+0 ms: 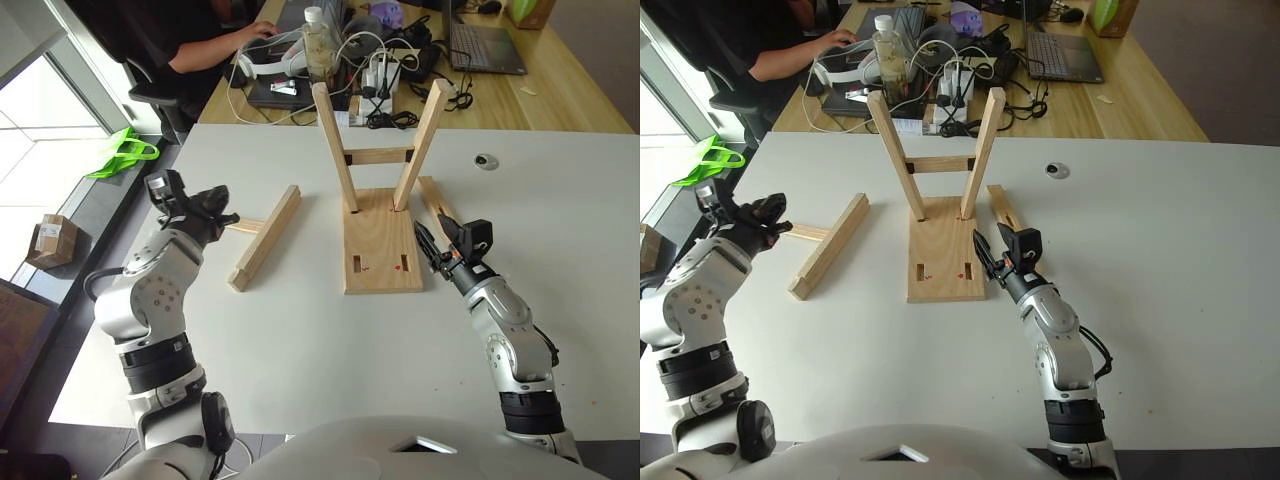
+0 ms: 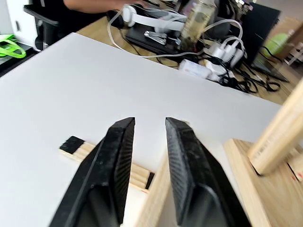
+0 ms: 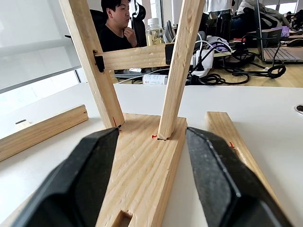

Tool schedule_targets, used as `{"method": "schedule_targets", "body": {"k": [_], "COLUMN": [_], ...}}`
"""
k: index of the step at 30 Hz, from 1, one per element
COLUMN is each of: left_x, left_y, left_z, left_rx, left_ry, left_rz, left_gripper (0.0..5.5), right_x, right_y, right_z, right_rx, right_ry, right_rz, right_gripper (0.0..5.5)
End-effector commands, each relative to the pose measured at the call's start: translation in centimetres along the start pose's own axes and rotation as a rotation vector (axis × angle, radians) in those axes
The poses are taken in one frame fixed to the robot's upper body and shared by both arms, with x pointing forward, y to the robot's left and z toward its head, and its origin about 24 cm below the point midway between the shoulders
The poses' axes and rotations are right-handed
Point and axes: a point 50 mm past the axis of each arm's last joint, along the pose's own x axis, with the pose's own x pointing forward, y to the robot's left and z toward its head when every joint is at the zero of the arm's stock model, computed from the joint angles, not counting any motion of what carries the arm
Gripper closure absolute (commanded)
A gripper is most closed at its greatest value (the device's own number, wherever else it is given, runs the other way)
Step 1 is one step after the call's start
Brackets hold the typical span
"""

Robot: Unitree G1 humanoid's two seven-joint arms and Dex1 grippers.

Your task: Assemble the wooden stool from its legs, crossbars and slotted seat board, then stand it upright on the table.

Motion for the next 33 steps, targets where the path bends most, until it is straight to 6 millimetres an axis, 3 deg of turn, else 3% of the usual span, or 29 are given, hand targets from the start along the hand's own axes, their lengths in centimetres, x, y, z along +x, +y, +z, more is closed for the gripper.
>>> {"method": "schedule_targets", "body": {"k": [1, 4, 8, 12, 17, 21, 27, 30, 32, 33], "left_x": [-0.4, -0.3, -0.1, -0.3, -0.6, -0.9, -0.1, 0.0, 0.2, 0.3], "left_y": [1.6, 3.2, 2.7, 2.5, 3.8, 3.4, 3.6, 3.0, 3.3, 3.9], "left_z": [-2.0, -2.5, -4.3, -4.4, -6.3, -7.4, -5.7, -5.0, -3.5, -1.1], "left_rx": [0.216, 0.283, 0.199, 0.119, 0.187, 0.238, 0.305, 0.360, 0.526, 0.731], "left_ry": [0.254, 0.339, 0.378, 0.349, 0.444, 0.470, 0.320, 0.267, 0.181, 0.062], "left_rz": [0.003, 0.035, -0.079, -0.113, -0.043, -0.063, 0.001, -0.020, 0.063, 0.206], "left_gripper": [3.79, 3.72, 3.72, 3.72, 3.72, 3.72, 4.46, 4.48, 4.48, 4.48], "right_x": [0.0, -0.1, -0.1, -0.2, 0.0, 0.1, 0.2, 0.4, 0.6, 0.8], "right_y": [0.1, 0.2, 0.3, 0.1, 0.1, 0.2, 0.1, 0.1, 0.0, -0.1], "right_z": [0.1, 0.1, 0.0, 0.0, 0.2, 0.3, 0.4, 0.6, 0.9, 1.3], "right_rx": [0.012, 0.016, 0.015, 0.010, 0.007, 0.006, 0.005, 0.004, 0.019, 0.061], "right_ry": [-0.002, -0.003, 0.003, 0.010, 0.009, 0.010, 0.004, -0.004, -0.014, -0.025], "right_rz": [-0.003, -0.004, 0.001, 0.002, 0.007, 0.011, 0.004, 0.001, -0.002, -0.004], "right_gripper": [2.86, 2.86, 2.86, 2.86, 2.86, 2.86, 2.86, 2.86, 2.86, 2.86]}}
